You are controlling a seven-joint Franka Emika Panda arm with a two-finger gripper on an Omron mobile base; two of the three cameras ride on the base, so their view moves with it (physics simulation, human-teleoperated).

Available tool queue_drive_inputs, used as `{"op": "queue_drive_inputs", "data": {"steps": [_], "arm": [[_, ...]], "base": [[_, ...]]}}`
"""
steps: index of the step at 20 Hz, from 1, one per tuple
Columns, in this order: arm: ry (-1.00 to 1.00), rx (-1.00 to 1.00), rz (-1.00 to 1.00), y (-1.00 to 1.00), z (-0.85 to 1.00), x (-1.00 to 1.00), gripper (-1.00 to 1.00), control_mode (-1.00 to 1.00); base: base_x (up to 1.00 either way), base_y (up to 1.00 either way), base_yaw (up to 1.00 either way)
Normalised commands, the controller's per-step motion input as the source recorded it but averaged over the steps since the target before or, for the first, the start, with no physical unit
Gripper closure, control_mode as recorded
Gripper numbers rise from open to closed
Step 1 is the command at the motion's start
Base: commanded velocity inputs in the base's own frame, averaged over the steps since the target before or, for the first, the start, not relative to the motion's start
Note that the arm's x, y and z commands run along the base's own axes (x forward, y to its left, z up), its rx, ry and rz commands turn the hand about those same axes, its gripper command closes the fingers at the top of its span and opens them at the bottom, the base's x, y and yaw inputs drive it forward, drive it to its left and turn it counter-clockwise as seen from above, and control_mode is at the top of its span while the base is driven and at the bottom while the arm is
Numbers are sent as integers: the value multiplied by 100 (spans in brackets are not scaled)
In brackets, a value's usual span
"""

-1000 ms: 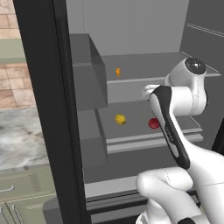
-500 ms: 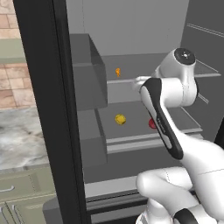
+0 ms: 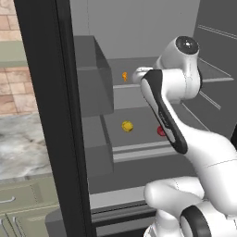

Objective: Open the fridge, remove the pear, lemon, and shrimp, and place them on any counter.

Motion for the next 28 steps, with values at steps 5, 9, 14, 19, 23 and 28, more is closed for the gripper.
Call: {"op": "queue_drive_inputs", "data": {"steps": [5,9,14,19,23,28], "arm": [[0,0,0,13,3,58,-100,-100],[2,1,0,25,0,78,-100,-100],[3,1,0,32,0,69,-100,-100],[7,0,0,34,0,60,-100,-100],[16,0,0,13,0,52,-100,-100],[16,0,0,9,0,48,-100,-100]], "base": [[0,0,0],[0,0,0],[0,0,0],[0,0,0],[0,0,0],[0,0,0]]}}
